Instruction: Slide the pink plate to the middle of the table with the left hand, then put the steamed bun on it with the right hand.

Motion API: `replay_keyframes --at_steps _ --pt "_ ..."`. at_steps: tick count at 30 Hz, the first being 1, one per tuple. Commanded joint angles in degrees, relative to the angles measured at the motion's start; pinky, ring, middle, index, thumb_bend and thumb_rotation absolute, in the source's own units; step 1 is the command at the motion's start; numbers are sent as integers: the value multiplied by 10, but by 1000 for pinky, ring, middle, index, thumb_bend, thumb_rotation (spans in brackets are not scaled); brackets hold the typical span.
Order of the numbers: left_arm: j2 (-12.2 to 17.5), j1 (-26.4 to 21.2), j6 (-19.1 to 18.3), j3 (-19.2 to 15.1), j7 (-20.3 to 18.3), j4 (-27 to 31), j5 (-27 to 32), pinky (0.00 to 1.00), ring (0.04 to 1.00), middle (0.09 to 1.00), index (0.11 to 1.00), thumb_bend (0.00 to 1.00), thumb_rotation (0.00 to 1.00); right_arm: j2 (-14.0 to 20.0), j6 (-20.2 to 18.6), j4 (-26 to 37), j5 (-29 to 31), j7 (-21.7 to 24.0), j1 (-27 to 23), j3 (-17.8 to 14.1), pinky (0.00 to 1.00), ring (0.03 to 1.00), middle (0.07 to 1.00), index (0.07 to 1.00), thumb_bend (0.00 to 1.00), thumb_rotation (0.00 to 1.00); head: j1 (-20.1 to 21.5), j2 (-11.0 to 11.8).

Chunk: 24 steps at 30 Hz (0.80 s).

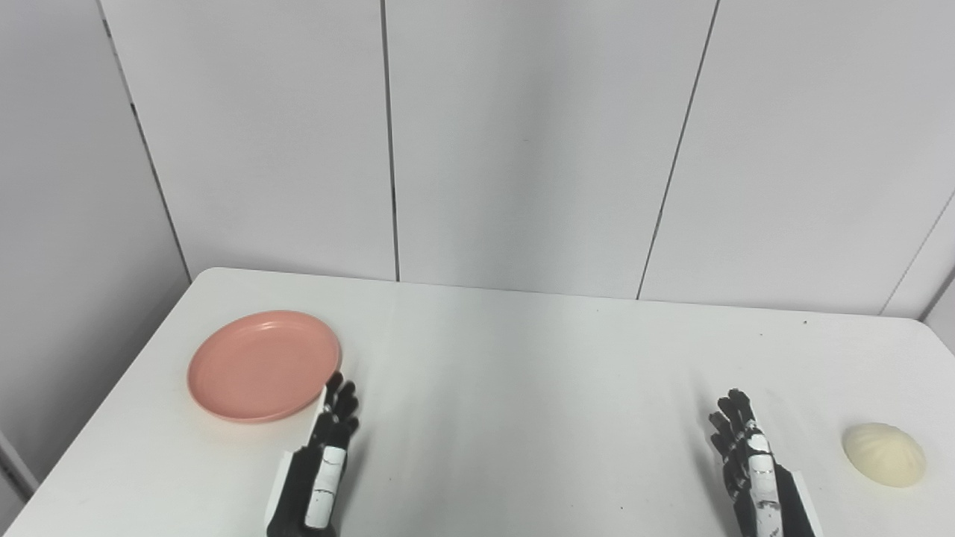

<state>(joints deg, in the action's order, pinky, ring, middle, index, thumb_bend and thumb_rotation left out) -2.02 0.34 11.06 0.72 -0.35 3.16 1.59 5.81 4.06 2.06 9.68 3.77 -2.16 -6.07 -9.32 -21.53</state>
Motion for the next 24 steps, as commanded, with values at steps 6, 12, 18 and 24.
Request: replay_keyframes --at_steps 6,12,18,24 --pt "9 -44 -7 -40 9 64 42 948 955 949 977 854 907 -13 15 -21 -4 -9 13 -1 1000 961 963 961 770 979 2 -5" --pt "55 -107 -52 -75 3 101 58 848 905 910 930 944 893 -15 10 -17 -5 -14 13 2 1000 963 964 964 750 985 2 -5" --pt "128 -179 -100 -116 -3 89 90 856 892 900 883 988 881 -18 8 -9 -11 -14 16 5 1000 958 958 964 747 992 6 -9" --pt "203 -230 -146 -148 -29 58 130 884 919 922 936 990 905 -18 5 -2 -13 -13 19 5 1000 954 950 963 732 1000 6 -15"
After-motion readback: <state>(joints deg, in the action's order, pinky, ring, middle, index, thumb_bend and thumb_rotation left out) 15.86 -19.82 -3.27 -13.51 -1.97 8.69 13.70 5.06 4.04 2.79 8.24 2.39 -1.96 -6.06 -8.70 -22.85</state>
